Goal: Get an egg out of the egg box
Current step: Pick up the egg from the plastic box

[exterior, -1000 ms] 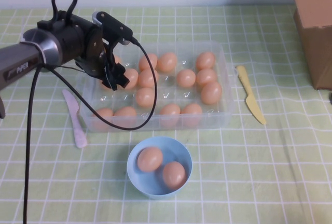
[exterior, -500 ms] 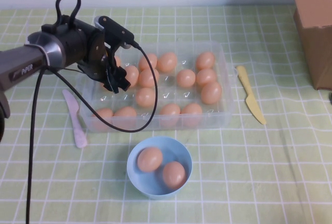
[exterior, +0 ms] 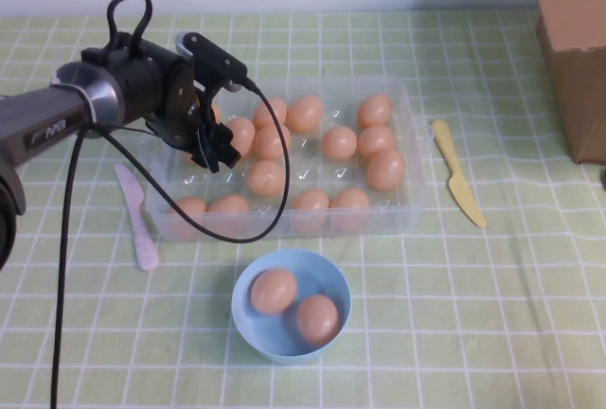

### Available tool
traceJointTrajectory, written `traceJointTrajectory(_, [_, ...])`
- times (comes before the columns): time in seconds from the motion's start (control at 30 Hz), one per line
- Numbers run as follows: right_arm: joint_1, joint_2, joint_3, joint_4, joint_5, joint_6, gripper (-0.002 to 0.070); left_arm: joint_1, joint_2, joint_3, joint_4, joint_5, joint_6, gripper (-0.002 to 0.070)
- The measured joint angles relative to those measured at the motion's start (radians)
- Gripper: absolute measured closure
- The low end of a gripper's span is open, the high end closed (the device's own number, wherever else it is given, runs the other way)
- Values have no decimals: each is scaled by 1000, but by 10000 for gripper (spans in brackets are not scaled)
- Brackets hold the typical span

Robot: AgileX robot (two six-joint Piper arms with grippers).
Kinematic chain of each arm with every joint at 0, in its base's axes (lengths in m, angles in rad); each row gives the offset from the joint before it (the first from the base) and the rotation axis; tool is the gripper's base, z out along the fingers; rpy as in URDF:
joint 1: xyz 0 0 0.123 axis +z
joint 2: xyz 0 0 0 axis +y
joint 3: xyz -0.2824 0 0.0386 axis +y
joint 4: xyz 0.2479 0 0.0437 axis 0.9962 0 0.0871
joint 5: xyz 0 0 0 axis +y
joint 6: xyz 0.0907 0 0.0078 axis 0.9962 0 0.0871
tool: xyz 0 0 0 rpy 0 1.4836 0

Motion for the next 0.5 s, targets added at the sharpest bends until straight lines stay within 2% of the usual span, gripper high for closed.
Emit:
traceJointTrajectory(0.1, [0,0,0,0,0,0,694,0,3,-2,0,-2,0,270])
traceJointTrajectory(0.23, [0,0,0,0,0,0,694,0,3,-2,0,-4,0,312])
traceJointTrajectory(0.5, [0,0,0,0,0,0,694,0,2,-2,0,2,0,313])
